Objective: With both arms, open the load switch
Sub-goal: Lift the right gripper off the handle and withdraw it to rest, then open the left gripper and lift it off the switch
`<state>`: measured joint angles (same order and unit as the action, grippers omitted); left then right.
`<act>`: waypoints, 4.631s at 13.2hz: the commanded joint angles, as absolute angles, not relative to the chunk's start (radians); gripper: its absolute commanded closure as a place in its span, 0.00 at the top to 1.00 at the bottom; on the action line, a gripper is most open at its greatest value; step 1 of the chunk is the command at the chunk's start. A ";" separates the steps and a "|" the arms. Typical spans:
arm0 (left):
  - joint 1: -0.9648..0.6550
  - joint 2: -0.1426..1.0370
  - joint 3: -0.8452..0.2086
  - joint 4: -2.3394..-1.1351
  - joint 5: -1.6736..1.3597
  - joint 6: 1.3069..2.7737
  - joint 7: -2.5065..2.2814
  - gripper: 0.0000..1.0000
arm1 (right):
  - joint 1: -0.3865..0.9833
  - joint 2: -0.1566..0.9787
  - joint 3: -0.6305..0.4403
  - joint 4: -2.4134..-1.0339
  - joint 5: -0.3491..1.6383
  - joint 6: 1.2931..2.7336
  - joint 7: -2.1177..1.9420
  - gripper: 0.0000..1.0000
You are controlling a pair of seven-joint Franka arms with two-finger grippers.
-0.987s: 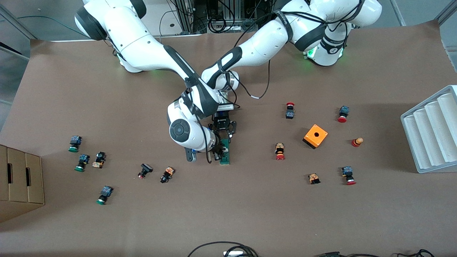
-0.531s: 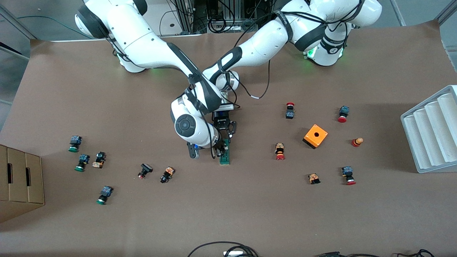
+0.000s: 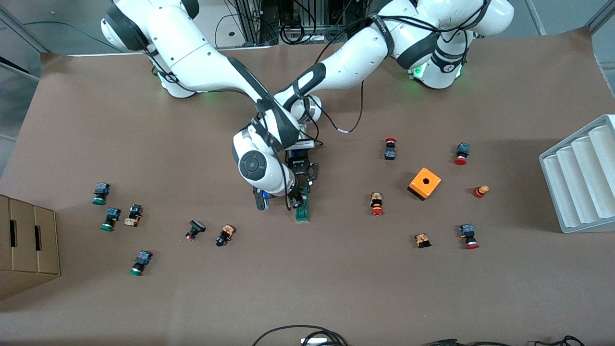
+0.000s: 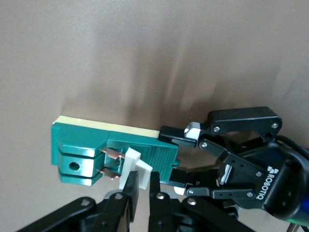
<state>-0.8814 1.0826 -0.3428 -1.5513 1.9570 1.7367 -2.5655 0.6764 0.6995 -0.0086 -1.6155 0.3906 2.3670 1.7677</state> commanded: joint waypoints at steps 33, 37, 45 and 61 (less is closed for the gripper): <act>-0.877 1.008 -0.379 -1.514 1.859 1.769 -2.395 1.00 | 0.061 -0.032 -0.189 -1.761 0.089 1.804 -0.242 1.00; -0.877 0.916 -0.385 -1.537 1.734 1.776 -2.266 1.00 | 0.071 -0.015 -0.186 -1.729 0.023 1.796 -0.241 1.00; -0.877 0.738 -0.396 -1.532 1.511 1.819 -2.028 1.00 | 0.074 0.000 -0.179 -1.723 0.009 1.801 -0.238 1.00; -0.761 0.440 -0.394 -1.528 1.138 1.979 -1.569 1.00 | 0.083 0.006 -0.178 -1.713 0.012 1.813 -0.239 1.00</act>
